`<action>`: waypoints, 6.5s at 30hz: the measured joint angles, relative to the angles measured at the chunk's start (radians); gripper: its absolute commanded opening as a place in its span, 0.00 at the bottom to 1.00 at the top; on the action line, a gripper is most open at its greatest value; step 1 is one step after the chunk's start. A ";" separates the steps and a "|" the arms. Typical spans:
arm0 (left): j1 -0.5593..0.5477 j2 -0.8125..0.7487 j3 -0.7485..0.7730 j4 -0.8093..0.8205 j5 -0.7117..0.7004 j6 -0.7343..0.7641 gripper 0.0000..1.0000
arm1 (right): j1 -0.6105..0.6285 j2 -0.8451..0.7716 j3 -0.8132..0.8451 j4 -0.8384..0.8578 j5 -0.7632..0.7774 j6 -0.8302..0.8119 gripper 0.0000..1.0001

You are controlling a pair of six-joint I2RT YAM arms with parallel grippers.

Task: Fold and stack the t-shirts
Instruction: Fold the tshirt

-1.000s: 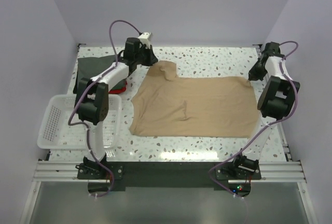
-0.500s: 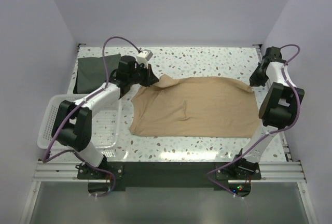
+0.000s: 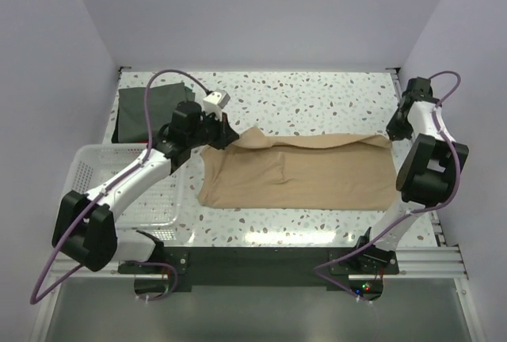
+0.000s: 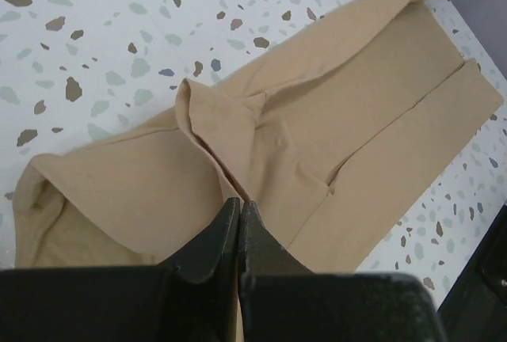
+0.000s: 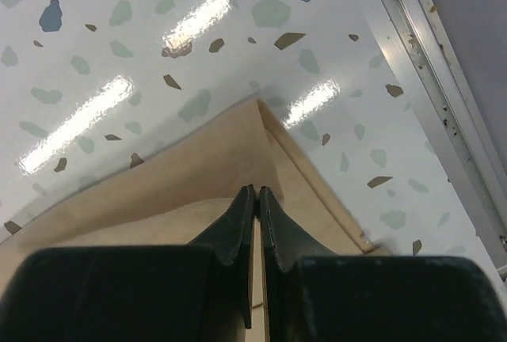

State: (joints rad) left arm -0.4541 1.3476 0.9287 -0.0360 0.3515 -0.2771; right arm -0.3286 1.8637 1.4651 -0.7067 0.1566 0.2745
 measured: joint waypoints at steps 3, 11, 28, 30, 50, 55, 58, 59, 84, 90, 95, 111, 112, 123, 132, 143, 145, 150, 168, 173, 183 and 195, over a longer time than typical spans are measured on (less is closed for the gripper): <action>0.000 -0.026 -0.024 -0.020 -0.018 0.000 0.00 | 0.000 -0.036 -0.037 0.004 0.018 -0.008 0.00; -0.004 -0.069 -0.060 -0.071 -0.067 -0.004 0.00 | -0.001 -0.106 -0.139 0.010 0.042 -0.013 0.00; -0.005 -0.215 -0.125 -0.101 -0.109 -0.045 0.00 | -0.001 -0.219 -0.288 0.012 0.177 -0.033 0.00; -0.005 -0.216 -0.139 -0.106 -0.104 -0.045 0.00 | -0.001 -0.219 -0.294 0.010 0.189 -0.032 0.00; -0.007 -0.192 -0.193 -0.114 0.098 -0.036 0.00 | 0.186 -0.358 -0.246 0.020 0.132 0.026 0.74; -0.021 -0.157 -0.207 -0.116 0.177 -0.026 0.00 | 0.378 -0.279 -0.175 0.034 0.079 0.061 0.73; -0.027 -0.134 -0.210 -0.130 0.210 -0.016 0.10 | 0.475 -0.204 -0.127 0.037 0.030 0.083 0.73; -0.029 -0.130 -0.212 -0.134 0.221 -0.014 0.26 | 0.507 -0.178 -0.111 0.037 0.013 0.089 0.73; 0.146 0.213 0.024 -0.175 0.082 -0.117 0.52 | 0.886 0.246 0.182 0.245 -0.606 0.105 0.65; 0.146 0.336 0.066 -0.105 0.080 -0.200 0.52 | 0.893 0.255 0.169 0.244 -0.650 0.085 0.64; 0.146 0.397 0.066 -0.084 0.079 -0.251 0.52 | 0.891 0.254 0.114 0.243 -0.681 0.080 0.63; 0.146 0.432 0.040 -0.063 0.017 -0.288 0.52 | 0.898 0.242 -0.002 0.246 -0.790 0.072 0.63; 0.146 0.434 0.040 -0.063 0.014 -0.288 0.52 | 0.899 0.242 -0.010 0.247 -0.805 0.071 0.63; 0.146 0.439 0.040 -0.060 0.011 -0.287 0.52 | 0.900 0.154 -0.112 0.219 -0.886 0.011 0.63; 0.146 0.442 0.040 -0.056 0.012 -0.280 0.52 | 0.900 0.118 -0.178 0.121 -0.899 -0.082 0.63; 0.145 0.442 0.053 -0.077 0.013 -0.248 0.53 | 0.896 -0.054 -0.196 -0.008 -0.837 -0.136 0.66; 0.145 0.442 0.069 -0.103 0.008 -0.230 0.53 | 0.884 -0.083 -0.187 -0.014 -0.820 -0.132 0.67; 0.145 0.441 0.150 -0.182 -0.007 -0.191 0.55 | 0.809 -0.109 -0.158 -0.014 -0.744 -0.117 0.69; 0.027 0.512 0.245 -0.328 0.160 -0.151 0.57 | 0.507 -0.042 -0.211 0.026 -0.347 -0.052 0.69; 0.031 0.593 0.267 -0.358 0.222 -0.140 0.57 | 0.489 -0.004 -0.239 0.028 -0.304 -0.036 0.69; 0.049 0.830 0.614 -0.477 0.275 -0.130 0.57 | 0.483 -0.002 -0.238 0.028 -0.271 -0.013 0.69; 0.087 1.222 1.296 -0.525 0.169 -0.139 0.60 | 0.478 0.106 -0.086 -0.104 -0.224 0.021 0.70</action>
State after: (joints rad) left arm -0.3672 2.5698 2.2250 -0.5613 0.5201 -0.4164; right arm 0.1493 1.9694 1.3792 -0.8104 -0.0669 0.2951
